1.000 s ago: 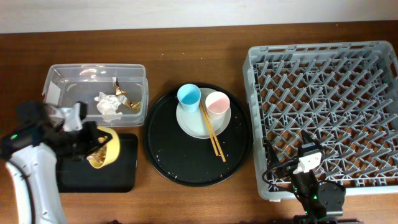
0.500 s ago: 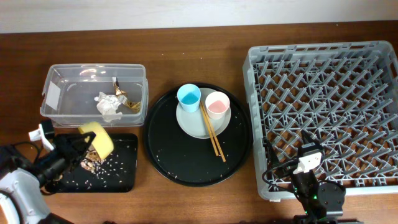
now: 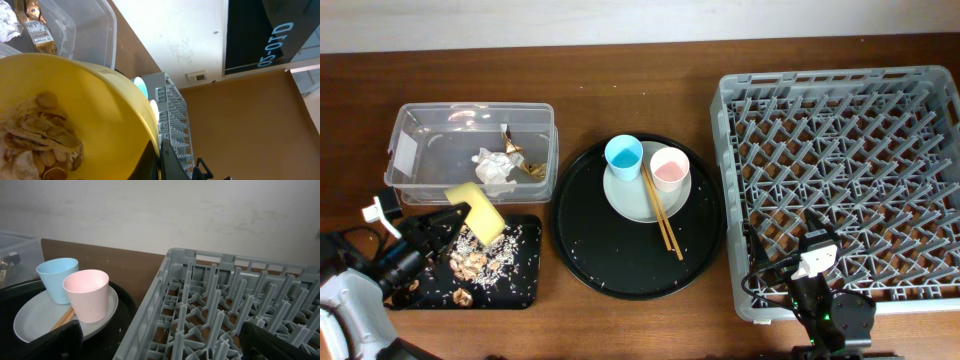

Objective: Sort waste into correct bins and load items into the dishwasher rack
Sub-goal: 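Tip the yellow bowl over the black tray to empty the food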

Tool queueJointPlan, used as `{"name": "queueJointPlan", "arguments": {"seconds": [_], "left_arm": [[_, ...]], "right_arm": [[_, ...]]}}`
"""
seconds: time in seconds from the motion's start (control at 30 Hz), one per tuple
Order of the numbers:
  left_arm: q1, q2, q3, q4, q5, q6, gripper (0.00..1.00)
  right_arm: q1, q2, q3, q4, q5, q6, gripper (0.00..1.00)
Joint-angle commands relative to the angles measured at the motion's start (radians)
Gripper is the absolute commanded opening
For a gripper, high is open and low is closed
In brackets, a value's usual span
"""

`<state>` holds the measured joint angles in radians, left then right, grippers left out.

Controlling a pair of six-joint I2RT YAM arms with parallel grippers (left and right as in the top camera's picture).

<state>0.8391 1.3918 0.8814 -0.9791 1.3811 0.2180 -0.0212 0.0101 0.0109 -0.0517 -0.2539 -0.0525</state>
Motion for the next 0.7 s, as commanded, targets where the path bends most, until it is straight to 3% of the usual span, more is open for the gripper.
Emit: {"name": "queueJointPlan", "arguments": {"seconds": [0.0,0.43,0.67], "left_arm": [[0.006,0.007,-0.006,0.003,0.049,0.022,0.00],[0.006,0.007,-0.006,0.002,0.097,0.011,0.00],[0.006,0.007,-0.006,-0.031,0.110,-0.052,0.00]], "right_arm": [[-0.006,-0.006,-0.005,-0.005,0.004,0.009,0.98],[-0.006,-0.006,-0.005,-0.004,0.004,0.009,0.98],[-0.006,-0.006,-0.005,-0.004,0.004,0.009,0.98]]}}
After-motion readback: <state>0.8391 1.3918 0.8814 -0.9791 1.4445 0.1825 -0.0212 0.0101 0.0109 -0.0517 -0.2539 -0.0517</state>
